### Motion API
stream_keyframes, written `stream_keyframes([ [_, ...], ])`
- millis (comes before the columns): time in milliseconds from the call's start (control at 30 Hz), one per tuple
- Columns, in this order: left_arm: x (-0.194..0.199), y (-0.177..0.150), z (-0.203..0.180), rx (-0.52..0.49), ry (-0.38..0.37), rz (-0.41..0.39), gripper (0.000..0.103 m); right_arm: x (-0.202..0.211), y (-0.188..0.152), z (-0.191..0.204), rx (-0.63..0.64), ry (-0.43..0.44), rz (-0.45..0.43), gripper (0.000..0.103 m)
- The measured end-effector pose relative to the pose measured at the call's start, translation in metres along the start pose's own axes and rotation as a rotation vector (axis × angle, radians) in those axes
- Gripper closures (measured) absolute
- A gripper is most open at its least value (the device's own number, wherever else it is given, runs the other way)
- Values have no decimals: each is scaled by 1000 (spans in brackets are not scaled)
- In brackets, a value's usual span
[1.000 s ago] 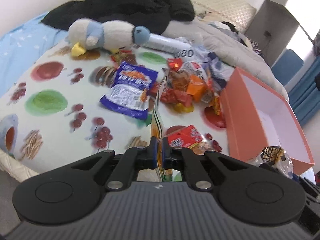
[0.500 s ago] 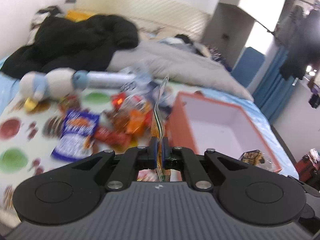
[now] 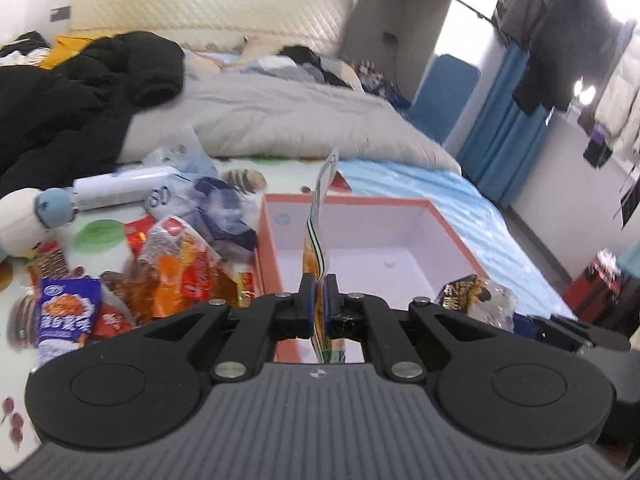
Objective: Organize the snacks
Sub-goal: 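Lower both snacks into the pink box and open both grippers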
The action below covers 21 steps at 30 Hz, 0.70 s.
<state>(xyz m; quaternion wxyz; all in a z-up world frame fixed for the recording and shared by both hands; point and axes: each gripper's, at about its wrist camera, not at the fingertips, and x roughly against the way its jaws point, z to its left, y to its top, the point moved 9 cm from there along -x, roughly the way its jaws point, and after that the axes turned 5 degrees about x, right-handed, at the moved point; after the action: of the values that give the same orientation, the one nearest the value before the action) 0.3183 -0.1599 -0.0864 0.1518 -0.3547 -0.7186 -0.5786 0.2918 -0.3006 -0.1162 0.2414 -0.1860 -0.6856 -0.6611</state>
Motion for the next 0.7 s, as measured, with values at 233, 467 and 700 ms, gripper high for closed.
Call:
stream_keyframes([
  [233, -58, -10, -16, -34, -11, 131, 98, -47, -16, -28, -31, 18, 174, 54],
  [467, -95, -19, -12, 0, -39, 269, 98, -80, -48, -46, -54, 16, 342, 54],
  [700, -96, -20, -12, -20, -45, 281, 90, -79, -57, -50, -61, 18, 365, 51],
])
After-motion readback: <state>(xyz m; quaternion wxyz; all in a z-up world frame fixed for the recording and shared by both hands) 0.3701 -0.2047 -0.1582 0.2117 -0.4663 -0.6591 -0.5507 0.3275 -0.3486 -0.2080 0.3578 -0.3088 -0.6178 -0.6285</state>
